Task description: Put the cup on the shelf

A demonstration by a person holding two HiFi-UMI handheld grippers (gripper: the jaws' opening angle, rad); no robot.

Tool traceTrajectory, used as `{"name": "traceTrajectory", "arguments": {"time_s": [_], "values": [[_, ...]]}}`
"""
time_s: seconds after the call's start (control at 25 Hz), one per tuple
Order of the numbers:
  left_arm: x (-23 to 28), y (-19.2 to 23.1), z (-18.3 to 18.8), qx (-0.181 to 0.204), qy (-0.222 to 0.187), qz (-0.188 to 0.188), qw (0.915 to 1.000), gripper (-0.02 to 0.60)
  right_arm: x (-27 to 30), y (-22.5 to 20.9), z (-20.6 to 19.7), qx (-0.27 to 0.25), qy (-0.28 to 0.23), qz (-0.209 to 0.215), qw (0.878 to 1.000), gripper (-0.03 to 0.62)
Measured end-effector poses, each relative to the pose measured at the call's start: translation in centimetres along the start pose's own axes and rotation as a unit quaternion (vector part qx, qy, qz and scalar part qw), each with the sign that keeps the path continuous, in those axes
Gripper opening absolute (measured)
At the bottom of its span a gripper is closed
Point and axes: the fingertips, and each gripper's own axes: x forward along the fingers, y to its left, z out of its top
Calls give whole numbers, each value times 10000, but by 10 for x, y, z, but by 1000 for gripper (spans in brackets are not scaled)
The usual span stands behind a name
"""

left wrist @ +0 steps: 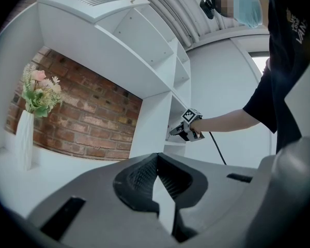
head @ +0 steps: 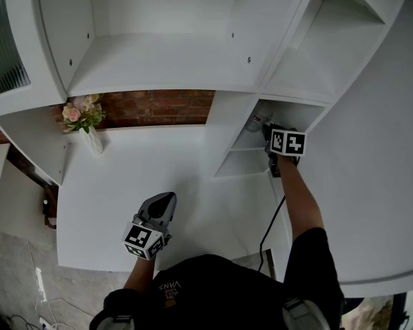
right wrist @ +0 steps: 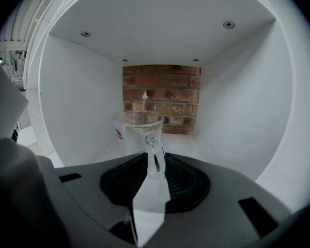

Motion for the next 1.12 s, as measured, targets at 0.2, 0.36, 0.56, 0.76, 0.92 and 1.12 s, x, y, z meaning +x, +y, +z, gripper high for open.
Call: {"name": "traceTrajectory", "arguments": {"time_s": [0.2, 0.36, 0.56, 0.76, 0.92, 1.12], "values": [[3, -4, 1, 18, -18, -56, 10000, 8, 3, -5, 2, -28, 26, -152, 9999, 83], [7, -10, 1, 41, -1, -172, 9998, 8, 7, -12, 1, -48, 12, -316, 9995, 89], [11, -18, 0, 96, 20, -259, 9996, 8, 3, -12, 1, -8, -156, -204, 9997, 92], [13, -29, 2, 122, 57, -346, 9993, 8, -8, -4, 4, -206, -492, 26, 9986, 142], [14, -39, 3, 171, 79, -408, 9990, 8, -20, 0, 4, -178, -763, 98, 9969, 147], [13, -48, 3, 261, 108, -471, 9985, 8, -39, 10, 5, -315, -1061, 128, 9938, 146]]}}
